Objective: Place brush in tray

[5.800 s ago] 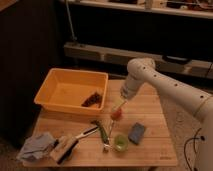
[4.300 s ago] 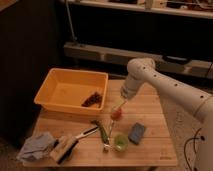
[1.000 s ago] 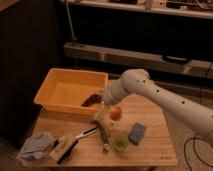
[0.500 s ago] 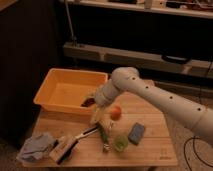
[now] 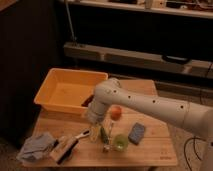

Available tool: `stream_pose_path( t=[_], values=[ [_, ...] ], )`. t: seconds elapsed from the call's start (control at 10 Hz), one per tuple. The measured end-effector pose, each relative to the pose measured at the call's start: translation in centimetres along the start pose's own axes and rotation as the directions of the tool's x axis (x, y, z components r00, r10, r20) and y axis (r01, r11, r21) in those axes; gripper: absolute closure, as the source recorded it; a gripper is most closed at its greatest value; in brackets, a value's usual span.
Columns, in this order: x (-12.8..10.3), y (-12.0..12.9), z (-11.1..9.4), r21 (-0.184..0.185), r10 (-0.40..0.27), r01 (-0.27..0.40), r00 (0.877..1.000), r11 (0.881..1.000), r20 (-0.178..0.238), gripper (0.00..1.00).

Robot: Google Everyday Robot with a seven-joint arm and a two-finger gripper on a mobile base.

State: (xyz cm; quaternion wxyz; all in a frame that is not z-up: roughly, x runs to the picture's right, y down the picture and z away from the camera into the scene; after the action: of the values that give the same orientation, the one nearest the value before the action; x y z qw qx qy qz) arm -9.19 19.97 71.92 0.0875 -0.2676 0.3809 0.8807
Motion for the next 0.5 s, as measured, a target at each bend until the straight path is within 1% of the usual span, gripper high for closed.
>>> stream_pose_path(
  t=[0.1,0.3,0.4,0.5],
  values=[
    [-0.4,-0.1,1.0,-0.004,0.007,-0.007,1.000,1.000,0.004,0.20],
    [-1.4,0.5,2.8,-0.044,0.040,-0.039,0.999,0.998,0.011,0.20],
    [-2.0,1.2,3.5,-0.059,0.052,-0.052,0.999,0.997,0.008,0.20],
    [-2.7,2.1,3.7,-0.072,0.064,-0.064,0.998,0.995,0.002,0.20]
  ],
)
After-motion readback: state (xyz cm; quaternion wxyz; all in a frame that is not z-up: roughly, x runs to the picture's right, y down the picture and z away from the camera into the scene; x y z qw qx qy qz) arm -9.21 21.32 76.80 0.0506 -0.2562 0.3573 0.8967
